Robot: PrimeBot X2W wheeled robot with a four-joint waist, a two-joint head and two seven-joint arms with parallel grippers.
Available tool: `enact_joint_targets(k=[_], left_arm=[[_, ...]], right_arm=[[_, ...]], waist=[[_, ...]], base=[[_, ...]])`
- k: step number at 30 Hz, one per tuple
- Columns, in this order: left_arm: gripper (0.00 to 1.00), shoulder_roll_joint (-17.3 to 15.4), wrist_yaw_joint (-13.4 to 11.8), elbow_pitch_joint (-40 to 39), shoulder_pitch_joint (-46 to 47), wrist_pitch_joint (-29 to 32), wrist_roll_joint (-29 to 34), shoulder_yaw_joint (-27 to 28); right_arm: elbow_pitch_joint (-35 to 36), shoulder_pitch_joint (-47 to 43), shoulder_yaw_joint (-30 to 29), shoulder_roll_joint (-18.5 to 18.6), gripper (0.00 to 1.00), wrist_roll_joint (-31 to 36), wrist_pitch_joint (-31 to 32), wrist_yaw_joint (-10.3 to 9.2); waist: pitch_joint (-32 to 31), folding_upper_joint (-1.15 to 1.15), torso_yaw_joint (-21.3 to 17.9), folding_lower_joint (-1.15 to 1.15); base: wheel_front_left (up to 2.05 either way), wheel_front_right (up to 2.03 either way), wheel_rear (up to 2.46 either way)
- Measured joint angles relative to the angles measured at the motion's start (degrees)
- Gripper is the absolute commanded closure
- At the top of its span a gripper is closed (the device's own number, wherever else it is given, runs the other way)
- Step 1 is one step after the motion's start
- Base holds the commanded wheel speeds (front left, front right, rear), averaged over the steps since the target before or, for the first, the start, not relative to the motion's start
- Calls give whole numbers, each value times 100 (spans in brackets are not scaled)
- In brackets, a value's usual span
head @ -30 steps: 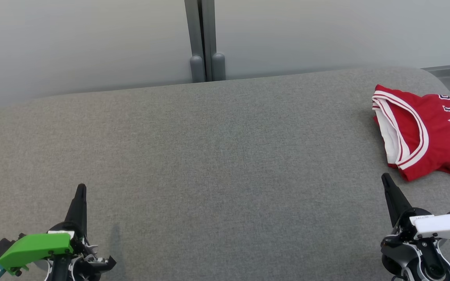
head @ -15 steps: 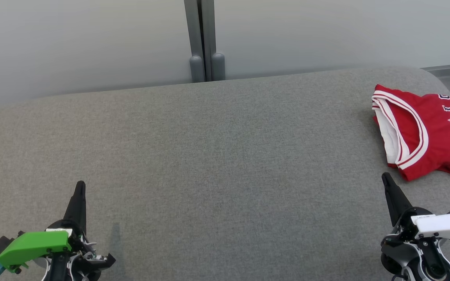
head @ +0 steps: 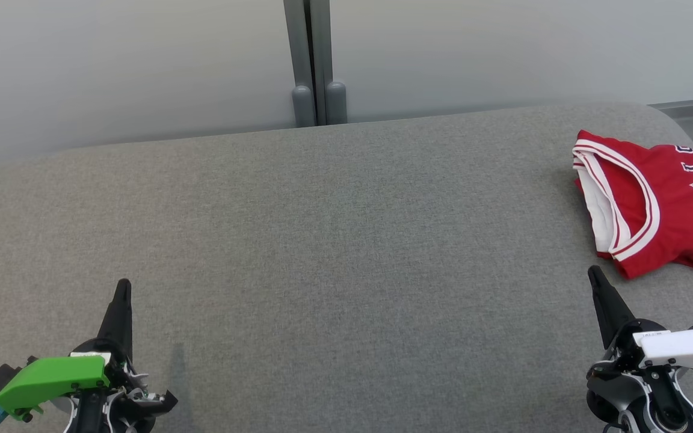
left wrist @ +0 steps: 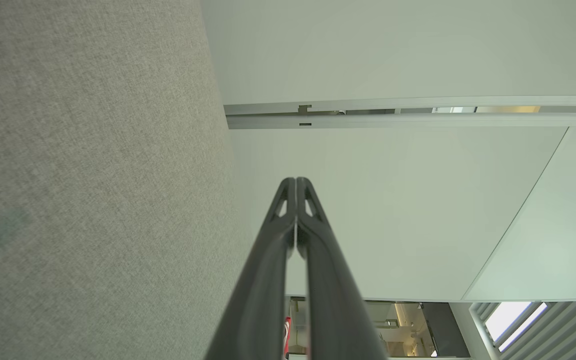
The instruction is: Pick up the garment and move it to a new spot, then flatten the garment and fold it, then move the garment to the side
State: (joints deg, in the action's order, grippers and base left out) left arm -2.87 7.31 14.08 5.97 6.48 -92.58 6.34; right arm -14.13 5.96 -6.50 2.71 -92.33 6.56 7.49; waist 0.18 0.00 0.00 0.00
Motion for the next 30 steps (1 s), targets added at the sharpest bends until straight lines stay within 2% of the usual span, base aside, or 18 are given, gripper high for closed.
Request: enact_joint_targets(k=[30], left_arm=[[100,1,0,0,0,1,0,9]], right_arm=[[0,1,0,0,100,0,0,0]], waist=[[0,0,0,0]], base=[[0,0,0]])
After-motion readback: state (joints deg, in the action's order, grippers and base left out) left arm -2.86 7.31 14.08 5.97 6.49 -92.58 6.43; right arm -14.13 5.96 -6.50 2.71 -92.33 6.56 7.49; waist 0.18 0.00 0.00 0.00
